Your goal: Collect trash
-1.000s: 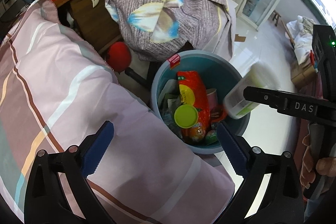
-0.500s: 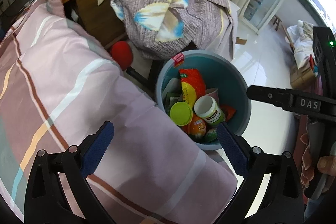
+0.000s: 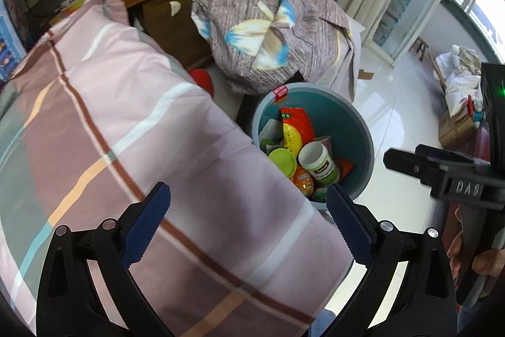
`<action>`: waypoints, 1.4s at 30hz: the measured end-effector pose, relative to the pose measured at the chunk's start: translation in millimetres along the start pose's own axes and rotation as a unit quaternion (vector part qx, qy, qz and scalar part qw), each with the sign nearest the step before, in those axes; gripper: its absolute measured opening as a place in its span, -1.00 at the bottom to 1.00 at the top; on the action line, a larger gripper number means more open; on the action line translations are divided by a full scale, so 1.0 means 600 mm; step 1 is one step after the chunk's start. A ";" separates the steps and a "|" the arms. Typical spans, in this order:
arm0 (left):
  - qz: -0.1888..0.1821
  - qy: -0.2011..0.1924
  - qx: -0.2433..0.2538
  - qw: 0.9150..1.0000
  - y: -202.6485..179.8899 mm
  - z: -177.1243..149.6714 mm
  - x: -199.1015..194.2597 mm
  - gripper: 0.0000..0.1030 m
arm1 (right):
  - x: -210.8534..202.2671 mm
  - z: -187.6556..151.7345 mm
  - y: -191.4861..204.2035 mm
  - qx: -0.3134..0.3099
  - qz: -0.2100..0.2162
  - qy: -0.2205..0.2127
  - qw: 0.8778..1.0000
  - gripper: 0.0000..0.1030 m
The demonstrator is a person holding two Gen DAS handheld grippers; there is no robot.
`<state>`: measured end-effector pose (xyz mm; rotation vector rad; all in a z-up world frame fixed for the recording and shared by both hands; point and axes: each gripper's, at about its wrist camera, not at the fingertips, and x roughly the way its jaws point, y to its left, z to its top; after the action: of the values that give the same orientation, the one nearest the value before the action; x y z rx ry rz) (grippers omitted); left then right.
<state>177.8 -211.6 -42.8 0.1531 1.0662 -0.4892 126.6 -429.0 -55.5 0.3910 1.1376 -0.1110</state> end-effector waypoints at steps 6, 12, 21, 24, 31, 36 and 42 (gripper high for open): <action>0.012 -0.014 -0.011 1.000 0.019 -0.032 -0.040 0.92 | -0.035 -0.043 0.035 -0.040 -0.022 -0.029 0.999 0.86; 0.017 -0.022 -0.022 0.999 0.036 -0.068 -0.070 0.92 | -0.068 -0.075 0.057 -0.054 -0.024 -0.051 0.997 0.86; 0.010 -0.034 -0.028 0.999 0.042 -0.103 -0.102 0.92 | -0.105 -0.122 0.072 -0.056 -0.034 -0.063 0.996 0.86; 0.009 -0.037 -0.027 0.999 0.040 -0.113 -0.110 0.92 | -0.110 -0.139 0.073 -0.058 -0.035 -0.063 0.996 0.86; 0.018 -0.045 -0.026 0.998 0.035 -0.133 -0.126 0.92 | -0.111 -0.157 0.079 -0.069 -0.033 -0.057 0.995 0.86; 0.024 -0.047 -0.021 0.998 0.030 -0.137 -0.133 0.92 | -0.117 -0.157 0.081 -0.071 -0.030 -0.065 0.995 0.86; 0.025 -0.046 -0.022 0.998 0.030 -0.137 -0.132 0.92 | -0.114 -0.157 0.079 -0.069 -0.027 -0.063 0.995 0.86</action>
<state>89.1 -142.3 -15.9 0.1175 0.9807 -0.4229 30.0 -359.1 -16.0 0.2277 1.0244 -0.1018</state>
